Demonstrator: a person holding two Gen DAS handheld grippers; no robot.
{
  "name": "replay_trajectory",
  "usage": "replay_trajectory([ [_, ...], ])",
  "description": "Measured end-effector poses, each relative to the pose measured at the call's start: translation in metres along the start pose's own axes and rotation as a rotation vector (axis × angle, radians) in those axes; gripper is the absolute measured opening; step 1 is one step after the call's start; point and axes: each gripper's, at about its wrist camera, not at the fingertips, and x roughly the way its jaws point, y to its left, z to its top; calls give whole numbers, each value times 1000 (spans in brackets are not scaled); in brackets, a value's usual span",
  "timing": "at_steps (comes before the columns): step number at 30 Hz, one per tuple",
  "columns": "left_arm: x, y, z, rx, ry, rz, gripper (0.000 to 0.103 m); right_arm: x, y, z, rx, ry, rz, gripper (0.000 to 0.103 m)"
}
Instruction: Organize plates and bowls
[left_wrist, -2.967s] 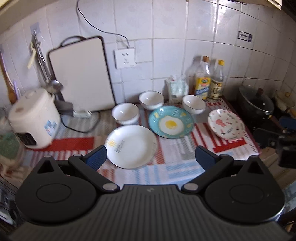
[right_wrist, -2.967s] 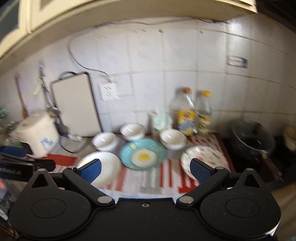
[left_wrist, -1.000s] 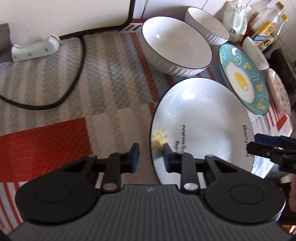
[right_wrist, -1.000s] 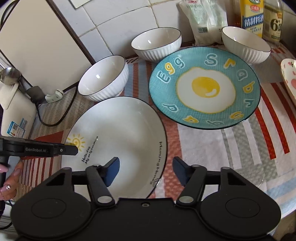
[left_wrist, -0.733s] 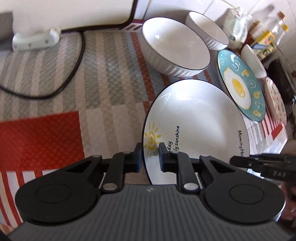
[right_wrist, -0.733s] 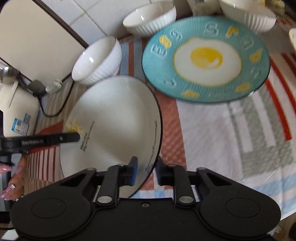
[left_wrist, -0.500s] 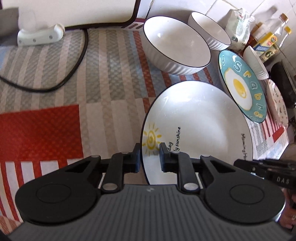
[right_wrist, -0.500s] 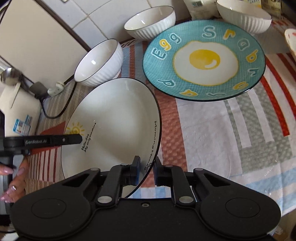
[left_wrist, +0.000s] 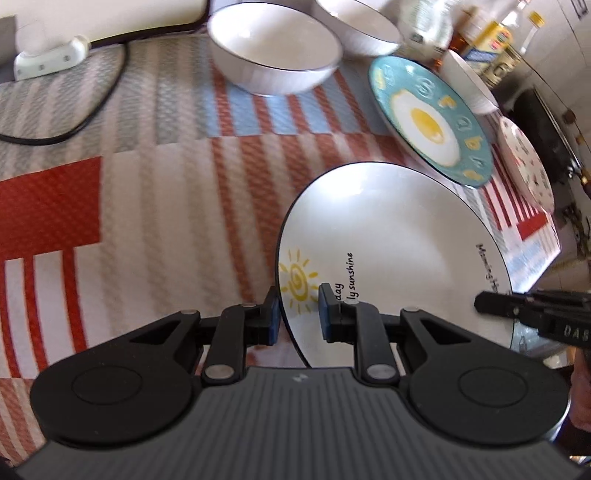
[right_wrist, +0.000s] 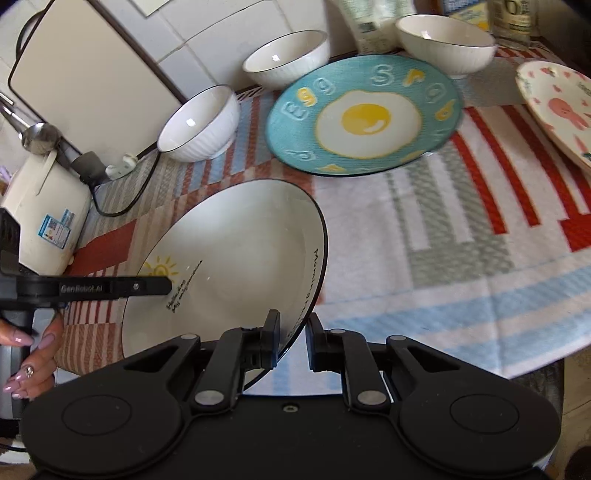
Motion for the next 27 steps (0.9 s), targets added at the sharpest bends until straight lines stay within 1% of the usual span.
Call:
replay_trajectory([
  [4, 4, -13, 0, 16, 6, -8, 18, -9, -15, 0, 18, -6, -17, 19],
  [9, 6, -27, -1, 39, 22, -13, 18, -13, -28, 5, 1, -2, -20, 19],
  [11, 6, -30, -2, 53, 27, -10, 18, -11, -30, 6, -1, 4, -22, 19],
  [13, 8, -32, -5, 51, 39, -10, 18, -9, -29, 5, -27, 8, -46, 19],
  [17, 12, -35, -6, 58, 55, 1, 19, -5, -34, 4, -15, 10, -60, 19],
  [21, 17, -34, -8, 31, 65, -4, 19, -3, -34, 3, -30, 8, -68, 19],
  [25, 17, -40, -12, 69, 53, 22, 19, 2, -36, -3, -16, -1, -81, 21],
  [27, 17, -40, -12, 69, 53, 26, 20, 1, -37, -6, -3, -16, -79, 21],
])
